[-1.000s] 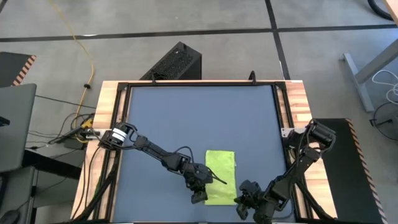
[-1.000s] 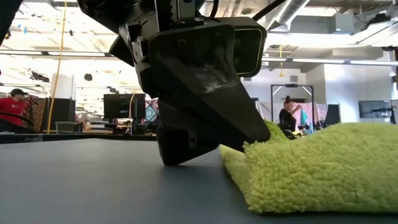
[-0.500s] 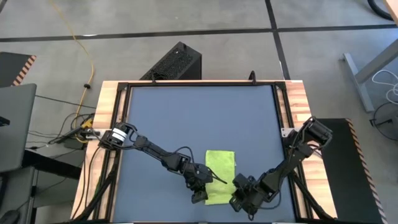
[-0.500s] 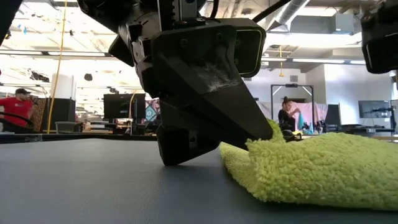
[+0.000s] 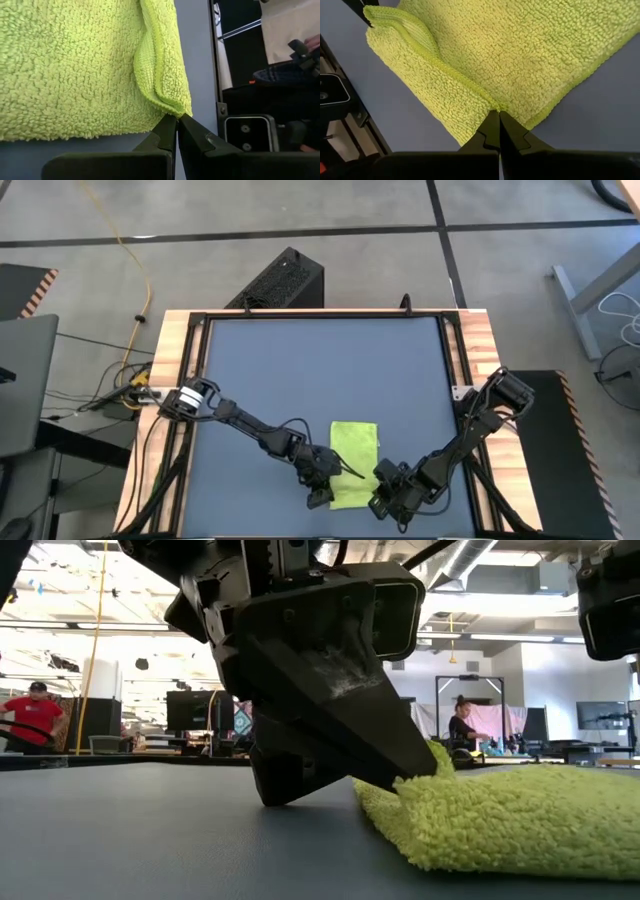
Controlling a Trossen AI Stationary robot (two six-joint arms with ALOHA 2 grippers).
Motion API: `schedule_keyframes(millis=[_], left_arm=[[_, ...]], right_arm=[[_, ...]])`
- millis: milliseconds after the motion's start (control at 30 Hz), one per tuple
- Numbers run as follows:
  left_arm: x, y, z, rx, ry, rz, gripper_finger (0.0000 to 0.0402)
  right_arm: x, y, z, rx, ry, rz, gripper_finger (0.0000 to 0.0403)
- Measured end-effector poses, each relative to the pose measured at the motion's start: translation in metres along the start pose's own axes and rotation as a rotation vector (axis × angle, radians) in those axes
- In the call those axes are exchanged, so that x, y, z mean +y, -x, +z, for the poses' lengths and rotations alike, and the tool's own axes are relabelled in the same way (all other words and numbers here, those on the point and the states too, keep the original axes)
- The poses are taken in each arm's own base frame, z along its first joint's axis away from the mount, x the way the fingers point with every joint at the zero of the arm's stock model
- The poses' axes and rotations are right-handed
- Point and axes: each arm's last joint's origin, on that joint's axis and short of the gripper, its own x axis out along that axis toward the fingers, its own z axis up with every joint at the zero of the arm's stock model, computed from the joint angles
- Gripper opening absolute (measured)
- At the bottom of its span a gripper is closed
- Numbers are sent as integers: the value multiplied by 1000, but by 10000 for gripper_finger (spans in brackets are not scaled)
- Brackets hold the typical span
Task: Roll towel
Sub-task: Roll the green towel
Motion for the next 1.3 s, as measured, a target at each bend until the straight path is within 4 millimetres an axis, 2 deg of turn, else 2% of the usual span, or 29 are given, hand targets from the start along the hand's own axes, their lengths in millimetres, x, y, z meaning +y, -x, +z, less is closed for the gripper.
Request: schedule_keyframes(millis=[133, 300, 533, 633, 733, 833, 933, 1200, 1300], left_arm=[[-1, -1, -1, 8, -15, -5, 6], [-2, 5, -4, 57, -34, 11, 50], [-11, 34, -3, 79, -119, 186, 122], [-25, 47, -2, 63, -229, 220, 134], [-47, 54, -3, -14, -391, 215, 134], [-65, 51, -7, -87, -572, 228, 133], [-73, 43, -13, -124, -712, 239, 132], [-67, 13, -36, -9, -1101, 274, 132], [-75, 0, -44, 7, -1250, 351, 132]], right_arm=[[0, 0, 1, 4, -4, -2, 15], [0, -1, 3, 10, -11, -4, 15], [0, -2, 5, 15, -18, -6, 15], [0, -2, 5, 15, -28, -7, 15], [0, -2, 6, 15, -35, -8, 15], [-1, -3, 6, 15, -46, -9, 15], [-1, -3, 6, 15, -47, -9, 15], [0, -3, 7, 15, -45, 2, 15], [1, -3, 7, 16, -43, 5, 15]])
